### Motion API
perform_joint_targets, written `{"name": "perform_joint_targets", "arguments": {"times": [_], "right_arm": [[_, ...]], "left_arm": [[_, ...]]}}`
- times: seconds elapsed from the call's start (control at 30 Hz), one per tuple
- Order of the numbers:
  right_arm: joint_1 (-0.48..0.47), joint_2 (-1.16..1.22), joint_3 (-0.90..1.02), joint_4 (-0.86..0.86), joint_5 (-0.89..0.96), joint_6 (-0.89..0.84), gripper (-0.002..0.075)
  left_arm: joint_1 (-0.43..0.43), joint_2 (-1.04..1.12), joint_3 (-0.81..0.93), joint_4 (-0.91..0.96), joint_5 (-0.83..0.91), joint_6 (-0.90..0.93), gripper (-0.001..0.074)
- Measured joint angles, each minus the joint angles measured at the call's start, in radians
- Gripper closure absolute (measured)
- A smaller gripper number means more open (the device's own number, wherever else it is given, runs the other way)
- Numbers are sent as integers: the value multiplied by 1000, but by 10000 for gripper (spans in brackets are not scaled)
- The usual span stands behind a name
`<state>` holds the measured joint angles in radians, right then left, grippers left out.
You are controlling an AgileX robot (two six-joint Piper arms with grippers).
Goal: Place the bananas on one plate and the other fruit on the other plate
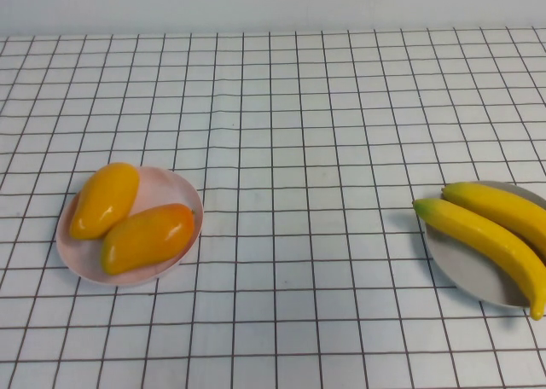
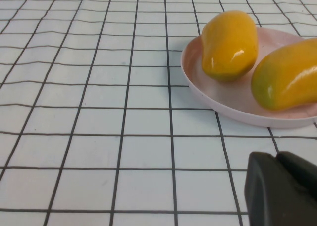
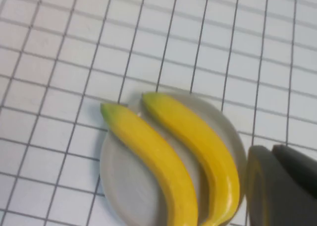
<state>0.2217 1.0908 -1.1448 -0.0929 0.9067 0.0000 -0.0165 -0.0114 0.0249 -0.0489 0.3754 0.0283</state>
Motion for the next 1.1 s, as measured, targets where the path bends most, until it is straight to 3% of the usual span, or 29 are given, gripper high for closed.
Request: {"name": "perform_joint_targets", "arguments": {"times": [0.43, 0.67, 0.87, 1.1], "right_arm": [[-2, -514, 461, 11, -331, 0, 740], [-2, -645, 579, 106, -464, 0, 740], [-2, -658, 589, 128, -492, 0, 740], [-2, -662, 596, 101, -344, 10, 741]], "left_arm": [[0, 0, 0, 0, 0, 0, 738], [0, 0, 0, 0, 0, 0, 738], [0, 0, 0, 0, 0, 0, 738], [0, 0, 0, 0, 0, 0, 738]]}}
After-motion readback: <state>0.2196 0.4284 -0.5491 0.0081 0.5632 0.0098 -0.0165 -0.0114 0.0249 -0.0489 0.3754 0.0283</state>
